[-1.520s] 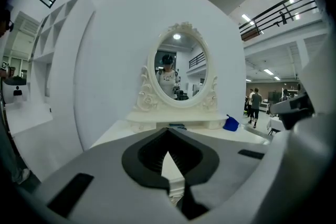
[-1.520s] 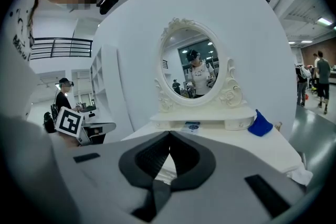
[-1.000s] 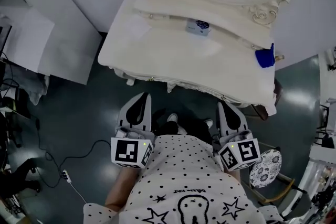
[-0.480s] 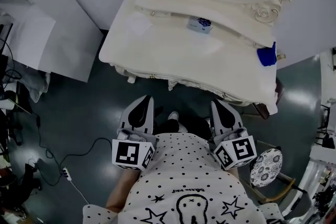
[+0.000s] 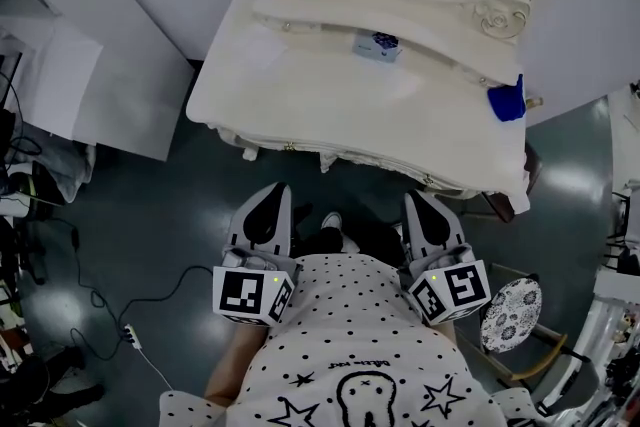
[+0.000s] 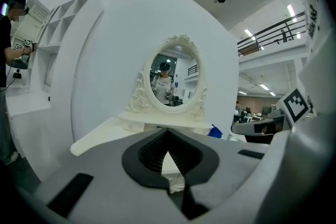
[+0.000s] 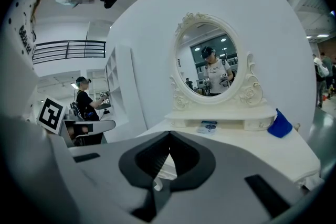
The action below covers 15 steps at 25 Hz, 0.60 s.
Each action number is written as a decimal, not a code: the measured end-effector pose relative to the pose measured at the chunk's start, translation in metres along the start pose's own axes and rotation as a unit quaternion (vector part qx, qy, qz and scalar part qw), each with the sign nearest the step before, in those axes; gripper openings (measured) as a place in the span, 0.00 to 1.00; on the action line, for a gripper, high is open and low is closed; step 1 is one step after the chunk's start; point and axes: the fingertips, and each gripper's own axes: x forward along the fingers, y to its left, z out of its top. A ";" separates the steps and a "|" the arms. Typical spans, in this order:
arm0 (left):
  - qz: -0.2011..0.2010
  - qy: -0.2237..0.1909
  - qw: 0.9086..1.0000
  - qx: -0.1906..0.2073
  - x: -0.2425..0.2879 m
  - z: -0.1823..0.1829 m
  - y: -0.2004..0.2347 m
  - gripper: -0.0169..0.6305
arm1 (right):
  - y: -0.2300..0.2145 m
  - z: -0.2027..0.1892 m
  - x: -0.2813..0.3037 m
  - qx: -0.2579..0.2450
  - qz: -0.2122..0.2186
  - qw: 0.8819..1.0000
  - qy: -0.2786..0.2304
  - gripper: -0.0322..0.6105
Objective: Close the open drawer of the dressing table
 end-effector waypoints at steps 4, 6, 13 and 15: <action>-0.001 0.000 1.000 -0.005 0.001 -0.001 -0.001 0.04 | -0.001 -0.001 -0.001 0.000 -0.002 1.000 0.003 0.06; -0.002 0.000 1.000 -0.006 0.002 -0.001 -0.001 0.04 | -0.002 -0.001 -0.002 0.000 -0.003 1.000 0.004 0.06; -0.012 0.003 1.000 -0.007 0.006 -0.002 -0.006 0.04 | -0.005 -0.002 -0.005 0.002 -0.007 1.000 0.003 0.06; -0.013 0.003 1.000 -0.007 0.007 -0.002 -0.006 0.04 | -0.006 -0.002 -0.005 0.003 -0.009 1.000 0.003 0.06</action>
